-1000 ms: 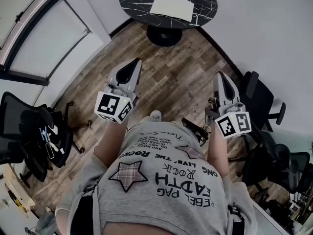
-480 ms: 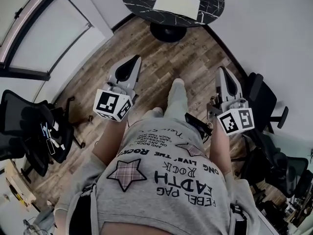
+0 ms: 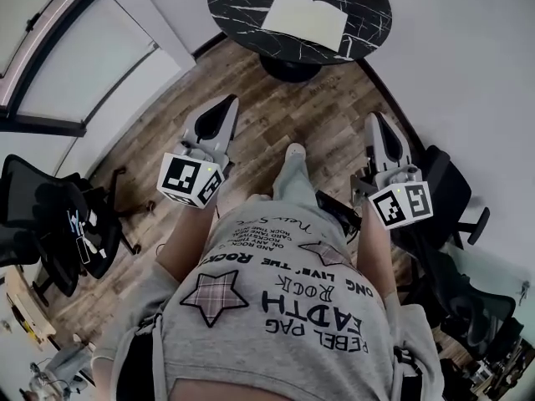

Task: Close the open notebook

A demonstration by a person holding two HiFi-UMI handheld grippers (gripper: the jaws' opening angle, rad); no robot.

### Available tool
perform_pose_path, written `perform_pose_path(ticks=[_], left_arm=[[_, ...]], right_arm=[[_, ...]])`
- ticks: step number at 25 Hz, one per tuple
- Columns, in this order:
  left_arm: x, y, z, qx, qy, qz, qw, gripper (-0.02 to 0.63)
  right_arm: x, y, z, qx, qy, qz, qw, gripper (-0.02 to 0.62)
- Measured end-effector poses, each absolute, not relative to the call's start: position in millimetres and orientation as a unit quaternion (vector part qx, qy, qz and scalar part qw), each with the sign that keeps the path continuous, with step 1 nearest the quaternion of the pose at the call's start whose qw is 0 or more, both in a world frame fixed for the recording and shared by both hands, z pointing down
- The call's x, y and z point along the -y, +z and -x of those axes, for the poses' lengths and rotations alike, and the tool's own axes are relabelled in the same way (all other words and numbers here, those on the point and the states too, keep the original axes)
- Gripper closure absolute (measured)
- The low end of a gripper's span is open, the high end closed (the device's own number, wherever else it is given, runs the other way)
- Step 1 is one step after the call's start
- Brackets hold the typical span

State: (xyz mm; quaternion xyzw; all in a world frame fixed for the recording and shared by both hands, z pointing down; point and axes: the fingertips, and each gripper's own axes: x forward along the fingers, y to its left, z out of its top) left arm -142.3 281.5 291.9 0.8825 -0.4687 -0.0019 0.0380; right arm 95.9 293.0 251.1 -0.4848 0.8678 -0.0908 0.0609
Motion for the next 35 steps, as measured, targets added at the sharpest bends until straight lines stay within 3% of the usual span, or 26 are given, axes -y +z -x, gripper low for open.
perform_pose_path(ticks=[19,35], left_arm=[[-108.4,283.6,90.5,0.530,-0.010,-0.847,0.036,0.597],[-53.6,303.6,87.8,0.558,-0.004,-0.828,0.058,0.597]], right_arm=[[-90.5,242.8,-149.5,-0.899,-0.094,0.424,0.061,0.581],[-27.1,252.9,-154.1,-0.909,-0.107,0.399,0.053,0.581]])
